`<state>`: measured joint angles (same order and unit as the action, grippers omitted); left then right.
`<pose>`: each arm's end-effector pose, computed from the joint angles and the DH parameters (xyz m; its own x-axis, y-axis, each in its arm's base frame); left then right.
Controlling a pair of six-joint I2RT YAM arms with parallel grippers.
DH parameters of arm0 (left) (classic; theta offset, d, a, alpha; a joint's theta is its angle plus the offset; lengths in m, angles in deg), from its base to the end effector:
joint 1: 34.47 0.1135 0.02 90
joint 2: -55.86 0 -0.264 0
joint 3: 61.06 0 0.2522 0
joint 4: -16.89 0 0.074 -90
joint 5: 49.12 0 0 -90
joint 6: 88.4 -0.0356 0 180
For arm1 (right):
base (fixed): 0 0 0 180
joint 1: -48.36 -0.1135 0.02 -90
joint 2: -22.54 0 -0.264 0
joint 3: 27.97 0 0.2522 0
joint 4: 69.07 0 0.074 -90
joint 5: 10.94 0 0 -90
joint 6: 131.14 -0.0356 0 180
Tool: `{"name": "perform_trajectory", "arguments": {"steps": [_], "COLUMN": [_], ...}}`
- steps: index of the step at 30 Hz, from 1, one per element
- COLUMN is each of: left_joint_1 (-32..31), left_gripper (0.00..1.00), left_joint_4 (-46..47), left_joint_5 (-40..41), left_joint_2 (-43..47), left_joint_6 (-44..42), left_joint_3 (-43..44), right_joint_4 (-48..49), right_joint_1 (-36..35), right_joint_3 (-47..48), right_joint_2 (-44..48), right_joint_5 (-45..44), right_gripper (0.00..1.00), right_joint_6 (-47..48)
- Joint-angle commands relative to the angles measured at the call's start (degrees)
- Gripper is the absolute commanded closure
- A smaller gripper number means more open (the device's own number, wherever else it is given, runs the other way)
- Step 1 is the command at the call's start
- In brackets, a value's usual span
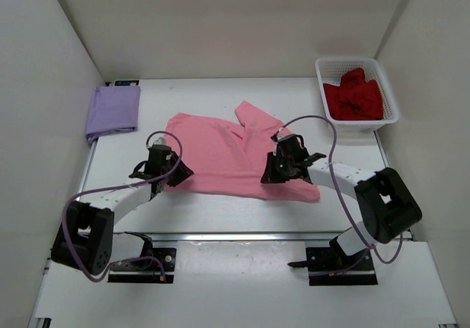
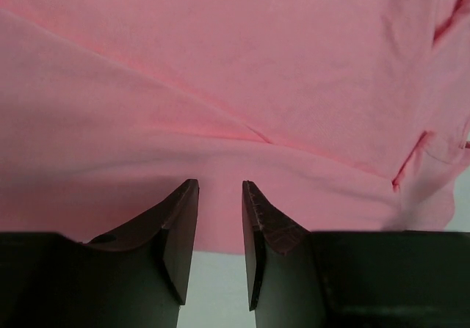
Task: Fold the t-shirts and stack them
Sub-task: Fold the flattened tshirt in 1/3 of the way, then grap the side of the flattened tshirt furthest away from the robot with both arms
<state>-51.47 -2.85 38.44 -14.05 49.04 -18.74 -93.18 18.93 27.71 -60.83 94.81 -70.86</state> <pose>0.2167 -0.0678 0.1641 -0.7111 -0.5521 -0.4354 -0.3017 0.7989 -0.5204 0.2389 0.1459 0.1735 -0.9013 0.0393 -0.4313 -0.1983 0.8478 0.4918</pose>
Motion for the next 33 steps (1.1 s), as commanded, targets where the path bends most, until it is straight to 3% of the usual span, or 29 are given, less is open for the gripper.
{"name": "perform_trajectory", "arguments": {"steps": [1, 6, 11, 16, 19, 24, 25, 30, 33], "left_joint_1": [0.8, 9.9, 8.6, 9.3, 9.6, 10.7, 11.8, 15.8, 15.8], "left_gripper": [0.59, 0.61, 0.59, 0.54, 0.52, 0.51, 0.52, 0.55, 0.56], "left_joint_4": [4.9, 9.0, 3.3, -1.0, -3.1, 1.0, 2.2, 4.6, 2.6], "left_joint_5": [-0.6, -9.2, -6.4, -5.9, -6.0, -5.0, -4.7, -3.1, 1.1], "left_joint_2": [-2.6, -4.8, 3.0, 12.5, 11.8, 5.7, 3.1, -11.1, -18.8], "left_joint_6": [1.5, 2.6, 1.0, 1.3, -0.3, -0.3, 0.1, 0.4, -1.1], "left_joint_3": [0.5, -7.1, -12.1, -13.1, -5.1, 3.6, 5.8, 14.8, 21.9], "right_joint_4": [3.1, 6.0, 6.8, 4.5, 2.0, -1.5, -2.0, -4.3, -5.3], "right_joint_1": [-1.8, -3.2, -4.3, -3.1, 0.5, 6.0, 7.0, 10.4, 12.3], "right_joint_3": [3.2, -1.8, -8.1, -7.5, -2.4, 10.0, 13.8, 28.8, 37.9], "right_joint_2": [-4.4, -4.1, -2.1, 0.9, 3.2, 1.7, -0.9, -14.4, -22.8], "right_joint_5": [-1.2, -0.6, 0.9, 2.8, 8.0, 9.4, 8.3, 7.8, 8.4], "right_gripper": [1.00, 1.00, 1.00, 1.00, 0.90, 0.76, 0.76, 0.95, 0.95], "right_joint_6": [2.1, 0.4, -1.0, 0.1, 2.2, 5.4, 7.2, 11.1, 11.4]}}
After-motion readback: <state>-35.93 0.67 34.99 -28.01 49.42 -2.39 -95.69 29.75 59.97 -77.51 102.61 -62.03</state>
